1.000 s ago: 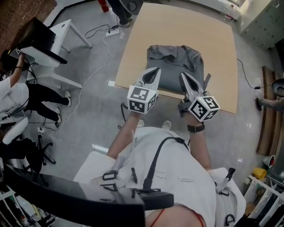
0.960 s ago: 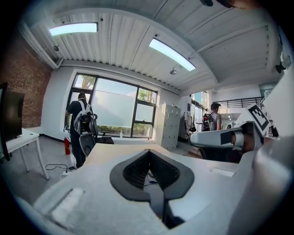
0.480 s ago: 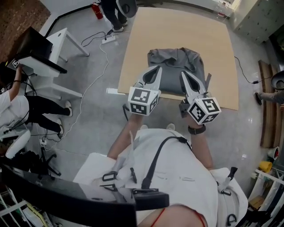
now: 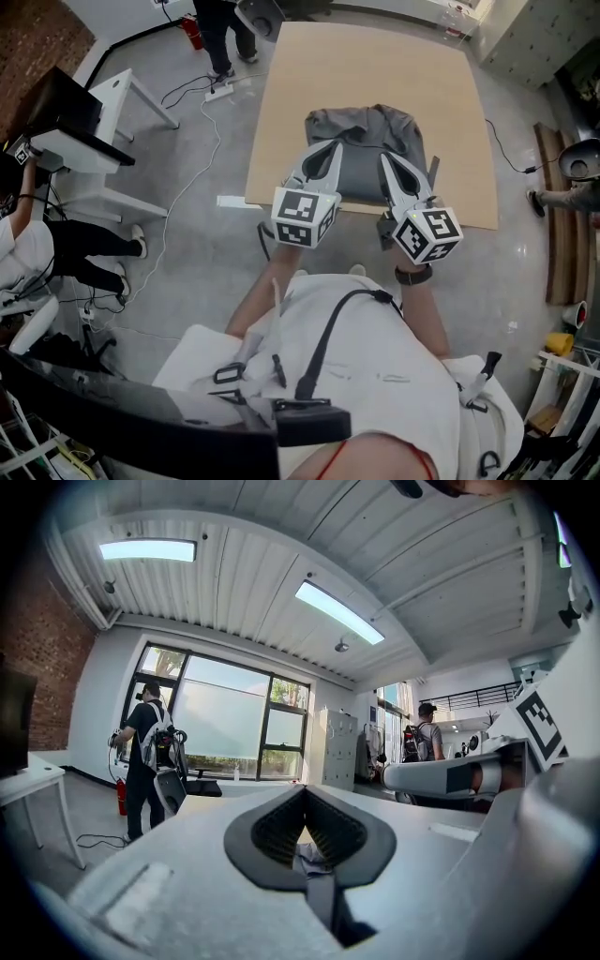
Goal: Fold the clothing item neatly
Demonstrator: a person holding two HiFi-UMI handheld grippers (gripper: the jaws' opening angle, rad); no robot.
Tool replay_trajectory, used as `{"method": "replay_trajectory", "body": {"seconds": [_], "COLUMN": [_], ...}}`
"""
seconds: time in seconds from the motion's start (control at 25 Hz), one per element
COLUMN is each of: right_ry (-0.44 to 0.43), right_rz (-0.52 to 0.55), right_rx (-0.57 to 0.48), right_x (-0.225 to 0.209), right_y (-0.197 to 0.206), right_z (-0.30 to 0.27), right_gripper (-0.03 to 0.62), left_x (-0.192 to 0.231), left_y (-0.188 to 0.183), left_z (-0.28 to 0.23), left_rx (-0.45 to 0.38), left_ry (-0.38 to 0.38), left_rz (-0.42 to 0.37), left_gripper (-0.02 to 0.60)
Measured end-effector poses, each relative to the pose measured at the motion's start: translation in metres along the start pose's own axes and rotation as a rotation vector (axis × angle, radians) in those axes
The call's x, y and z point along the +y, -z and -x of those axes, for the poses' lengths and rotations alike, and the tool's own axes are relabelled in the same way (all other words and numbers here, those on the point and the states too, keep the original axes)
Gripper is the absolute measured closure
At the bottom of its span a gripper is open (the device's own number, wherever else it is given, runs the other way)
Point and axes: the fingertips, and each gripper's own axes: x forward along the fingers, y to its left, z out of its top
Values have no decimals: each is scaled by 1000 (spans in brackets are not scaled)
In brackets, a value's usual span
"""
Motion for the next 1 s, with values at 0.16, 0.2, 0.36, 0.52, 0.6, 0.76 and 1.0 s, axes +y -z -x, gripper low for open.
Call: {"method": "replay_trajectory", "body": {"seconds": [0.16,0.2,0.36,0.52,0.6,0.76,1.0], "right_ry": [-3,-3,-6,-6,-6,2,9], "right_rz": [11,16,26,33,31,32,42], "right_rx": [5,6,9,10,9,13,16], "right_x": [3,4,6,5,4,1,-4], "right_y": [2,2,1,1,2,2,3], "right_z": [-3,-5,-11,-14,-15,-14,-14], "right_gripper": [589,589,589,589,589,589,589], "left_x": [3,4,10,13,15,16,13], "left_y": [-1,-2,-6,-6,-4,-1,-3], "left_z": [2,2,2,1,1,-1,-5], "left_rx": [-7,-10,-19,-21,-19,-14,-13], "left_ry": [-3,-5,-11,-16,-20,-22,-4], "left_rz": [2,2,2,-2,-10,-13,14], "left_gripper": [581,581,581,581,581,581,581]}}
